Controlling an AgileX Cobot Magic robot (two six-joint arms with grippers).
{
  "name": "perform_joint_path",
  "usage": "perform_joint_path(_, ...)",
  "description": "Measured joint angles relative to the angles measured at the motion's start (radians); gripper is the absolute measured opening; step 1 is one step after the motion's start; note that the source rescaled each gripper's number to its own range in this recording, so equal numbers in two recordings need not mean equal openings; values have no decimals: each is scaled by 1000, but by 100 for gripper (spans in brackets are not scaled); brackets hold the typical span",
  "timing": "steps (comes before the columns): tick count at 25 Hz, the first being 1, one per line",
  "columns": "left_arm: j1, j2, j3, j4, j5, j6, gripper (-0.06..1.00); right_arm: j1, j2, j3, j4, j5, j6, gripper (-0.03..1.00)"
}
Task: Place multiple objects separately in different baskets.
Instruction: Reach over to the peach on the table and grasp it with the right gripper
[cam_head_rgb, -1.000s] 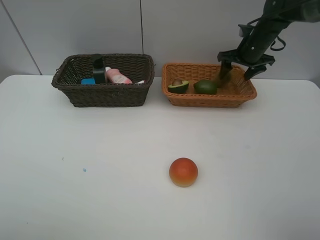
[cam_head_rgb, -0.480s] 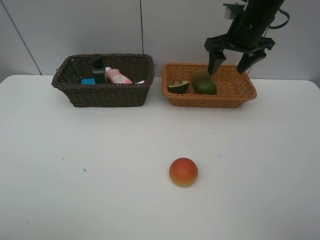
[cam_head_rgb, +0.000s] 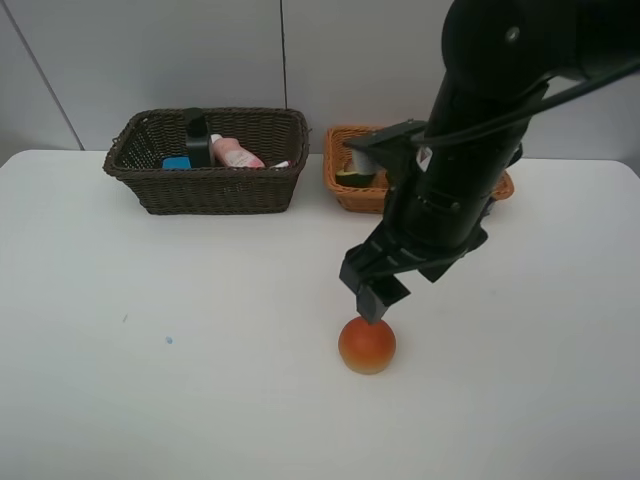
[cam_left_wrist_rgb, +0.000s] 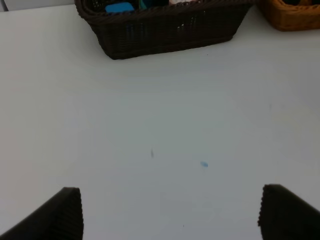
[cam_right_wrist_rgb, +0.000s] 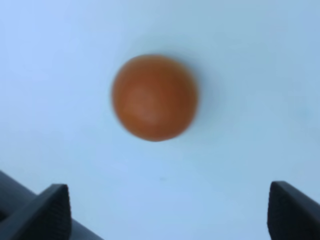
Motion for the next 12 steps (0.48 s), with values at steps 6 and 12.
perform_joint_path(6, 0, 0, 0, 0, 0, 0, 87, 63, 0, 50, 0, -140, -3, 99)
perform_joint_path(12, 0, 0, 0, 0, 0, 0, 87, 65, 53, 50, 0, -185, -41, 99)
